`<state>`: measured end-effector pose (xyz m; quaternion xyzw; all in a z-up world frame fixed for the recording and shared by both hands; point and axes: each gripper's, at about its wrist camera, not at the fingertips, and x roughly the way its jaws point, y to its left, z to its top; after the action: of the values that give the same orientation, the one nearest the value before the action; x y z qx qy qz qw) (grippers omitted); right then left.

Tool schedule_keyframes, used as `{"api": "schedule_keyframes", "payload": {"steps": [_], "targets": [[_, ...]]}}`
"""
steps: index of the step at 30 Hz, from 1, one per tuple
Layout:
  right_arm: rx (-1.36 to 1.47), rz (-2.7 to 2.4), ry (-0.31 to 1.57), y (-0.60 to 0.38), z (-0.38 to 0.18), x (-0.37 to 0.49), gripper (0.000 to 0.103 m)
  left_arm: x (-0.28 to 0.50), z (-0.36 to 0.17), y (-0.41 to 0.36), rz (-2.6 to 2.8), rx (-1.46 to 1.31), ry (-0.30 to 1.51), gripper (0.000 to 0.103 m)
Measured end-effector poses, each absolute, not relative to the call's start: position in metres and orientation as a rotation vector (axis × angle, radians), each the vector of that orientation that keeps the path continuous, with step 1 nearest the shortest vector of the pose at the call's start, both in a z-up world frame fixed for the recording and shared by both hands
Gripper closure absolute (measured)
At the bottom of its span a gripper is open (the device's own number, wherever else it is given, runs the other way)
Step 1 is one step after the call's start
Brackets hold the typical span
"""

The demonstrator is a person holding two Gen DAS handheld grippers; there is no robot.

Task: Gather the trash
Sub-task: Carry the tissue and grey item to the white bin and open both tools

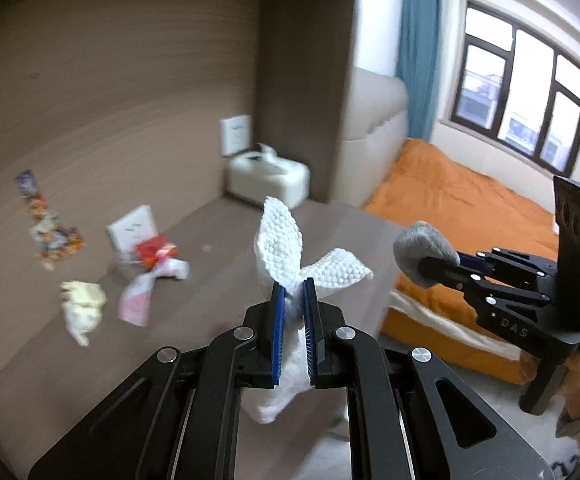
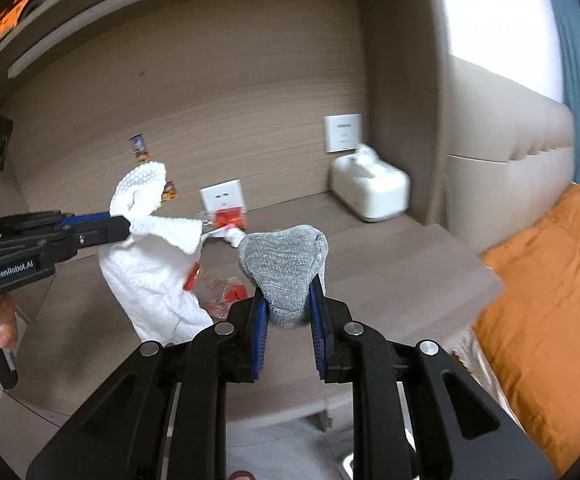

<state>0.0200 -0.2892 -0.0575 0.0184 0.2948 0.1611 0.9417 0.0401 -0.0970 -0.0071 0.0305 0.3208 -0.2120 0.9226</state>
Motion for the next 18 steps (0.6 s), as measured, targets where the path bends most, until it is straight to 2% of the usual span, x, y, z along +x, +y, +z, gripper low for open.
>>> {"api": "schedule_keyframes", "payload": {"steps": [5, 13, 18], "targets": [[0.056, 0.252, 0.616, -0.335, -0.062, 0.000, 0.082, 0.032, -0.024, -0.144, -0.529, 0.058, 0.702, 0.094], [0.092, 0.123, 0.666, -0.403, -0.083, -0.039, 0.082, 0.009, -0.010, -0.226, -0.714, 0.100, 0.651, 0.094], [0.114, 0.051, 0.690, -0.439, -0.097, -0.059, 0.082, 0.009, -0.024, -0.267, -0.776, 0.124, 0.686, 0.094]]}}
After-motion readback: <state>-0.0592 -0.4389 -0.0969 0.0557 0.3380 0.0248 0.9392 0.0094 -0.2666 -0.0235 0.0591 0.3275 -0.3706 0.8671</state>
